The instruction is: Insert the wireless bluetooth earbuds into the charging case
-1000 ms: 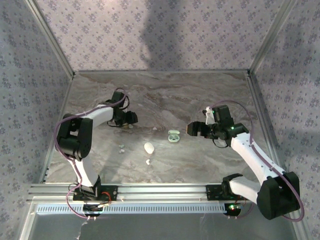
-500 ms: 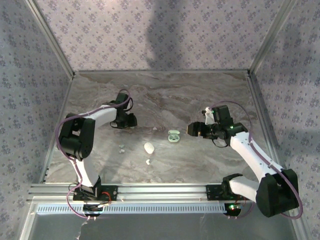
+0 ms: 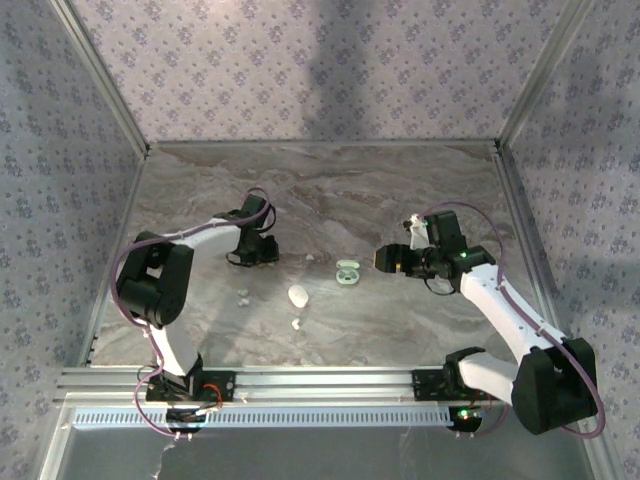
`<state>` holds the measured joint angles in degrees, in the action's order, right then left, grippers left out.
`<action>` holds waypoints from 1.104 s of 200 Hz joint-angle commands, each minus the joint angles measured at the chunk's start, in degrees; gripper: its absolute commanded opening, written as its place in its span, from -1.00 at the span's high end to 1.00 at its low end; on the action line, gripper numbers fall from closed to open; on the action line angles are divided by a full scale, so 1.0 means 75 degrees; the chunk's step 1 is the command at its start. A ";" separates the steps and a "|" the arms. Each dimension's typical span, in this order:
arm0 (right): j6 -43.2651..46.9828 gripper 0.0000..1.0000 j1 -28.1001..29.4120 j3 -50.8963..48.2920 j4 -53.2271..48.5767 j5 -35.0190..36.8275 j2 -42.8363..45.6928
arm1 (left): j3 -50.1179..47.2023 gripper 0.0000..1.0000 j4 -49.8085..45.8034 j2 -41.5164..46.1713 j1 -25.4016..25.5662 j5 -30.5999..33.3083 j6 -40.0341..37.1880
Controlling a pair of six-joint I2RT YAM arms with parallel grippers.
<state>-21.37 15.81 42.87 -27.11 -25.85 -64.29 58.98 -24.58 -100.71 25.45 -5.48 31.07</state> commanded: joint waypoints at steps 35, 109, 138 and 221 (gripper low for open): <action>0.0051 -0.50 -0.0043 -0.0111 0.0005 -0.0198 0.0085 | -0.0579 0.16 0.0110 0.0659 0.0366 -0.0009 0.0640; 0.0049 -0.51 -0.0004 -0.0162 0.0002 -0.0211 0.0185 | -0.0729 -0.03 0.0494 0.0684 0.0423 -0.0433 0.0628; 0.0048 -0.51 -0.0002 -0.0160 -0.0001 -0.0200 0.0182 | -0.0651 -0.05 0.0645 0.0664 0.0482 -0.0686 0.0585; 0.0048 -0.51 -0.0005 -0.0168 0.0028 -0.0219 0.0170 | -0.0476 -0.06 0.0687 0.0622 0.0875 -0.0820 0.0697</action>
<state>-21.37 15.84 42.24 -26.92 -26.44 -63.75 53.93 -19.49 -96.42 31.18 -10.33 35.53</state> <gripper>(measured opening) 0.758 0.529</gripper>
